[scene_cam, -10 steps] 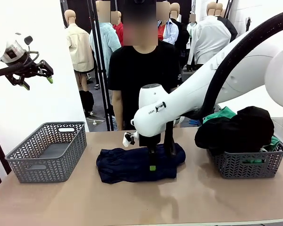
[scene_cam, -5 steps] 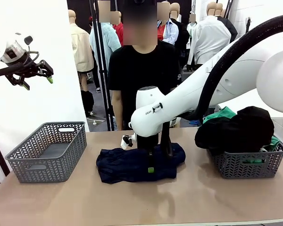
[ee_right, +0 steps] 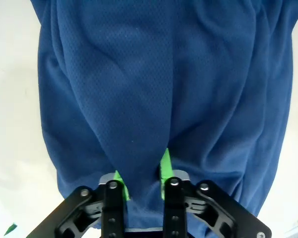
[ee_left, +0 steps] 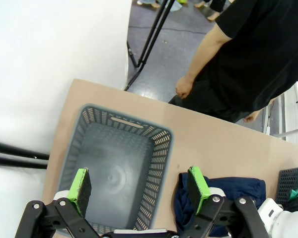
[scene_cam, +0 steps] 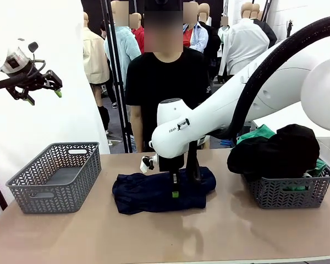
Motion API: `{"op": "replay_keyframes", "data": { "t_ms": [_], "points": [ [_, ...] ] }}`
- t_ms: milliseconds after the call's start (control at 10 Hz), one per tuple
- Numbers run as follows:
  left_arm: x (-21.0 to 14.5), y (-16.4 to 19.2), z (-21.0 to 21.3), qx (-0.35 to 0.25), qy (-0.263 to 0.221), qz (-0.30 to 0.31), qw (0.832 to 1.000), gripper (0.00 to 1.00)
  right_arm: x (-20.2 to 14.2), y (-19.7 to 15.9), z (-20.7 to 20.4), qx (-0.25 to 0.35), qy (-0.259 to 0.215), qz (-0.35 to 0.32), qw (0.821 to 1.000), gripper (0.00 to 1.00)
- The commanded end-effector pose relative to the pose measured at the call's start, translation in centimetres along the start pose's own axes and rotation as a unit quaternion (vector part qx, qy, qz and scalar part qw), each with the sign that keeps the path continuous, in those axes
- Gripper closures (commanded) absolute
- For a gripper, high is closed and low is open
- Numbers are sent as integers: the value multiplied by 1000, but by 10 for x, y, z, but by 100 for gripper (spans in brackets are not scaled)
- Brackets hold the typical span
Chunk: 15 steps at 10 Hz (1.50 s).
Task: Sort the tops and bottoms.
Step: Lift clothes from the center of the table with your right hand.
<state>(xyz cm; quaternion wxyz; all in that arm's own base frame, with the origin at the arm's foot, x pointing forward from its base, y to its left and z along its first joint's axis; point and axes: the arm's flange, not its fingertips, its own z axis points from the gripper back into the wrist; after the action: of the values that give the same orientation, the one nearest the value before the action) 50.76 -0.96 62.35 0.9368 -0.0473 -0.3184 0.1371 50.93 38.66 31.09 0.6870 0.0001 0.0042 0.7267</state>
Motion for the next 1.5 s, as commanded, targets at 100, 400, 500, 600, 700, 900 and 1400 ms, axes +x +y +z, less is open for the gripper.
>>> {"op": "replay_keyframes", "data": {
  "t_ms": [100, 400, 500, 600, 700, 900, 1400],
  "points": [
    [3, 1, 1, 3, -3, -4, 1000, 0, 1, 10, 3, -7, 25, -8, 1000, 100],
    [3, 1, 1, 3, -3, -4, 1000, 0, 0, 15, 10, -20, 28, -19, 999, 100],
    [3, 1, 1, 3, -3, -4, 1000, 0, -5, 21, 22, -28, 29, -22, 999, 100],
    [3, 1, 1, 3, -3, -4, 1000, 0, -13, 28, 46, -51, 35, -28, 998, 100],
    [3, 1, 1, 3, -3, -4, 1000, 0, -23, 35, 81, -79, 36, -28, 996, 100],
    [3, 1, 1, 3, -3, -4, 1000, 0, -37, 50, 170, -133, 50, -20, 990, 100],
    [3, 1, 1, 3, -3, -4, 1000, 0, -53, 104, 344, -155, 72, -6, 985, 100]
  ]
}}
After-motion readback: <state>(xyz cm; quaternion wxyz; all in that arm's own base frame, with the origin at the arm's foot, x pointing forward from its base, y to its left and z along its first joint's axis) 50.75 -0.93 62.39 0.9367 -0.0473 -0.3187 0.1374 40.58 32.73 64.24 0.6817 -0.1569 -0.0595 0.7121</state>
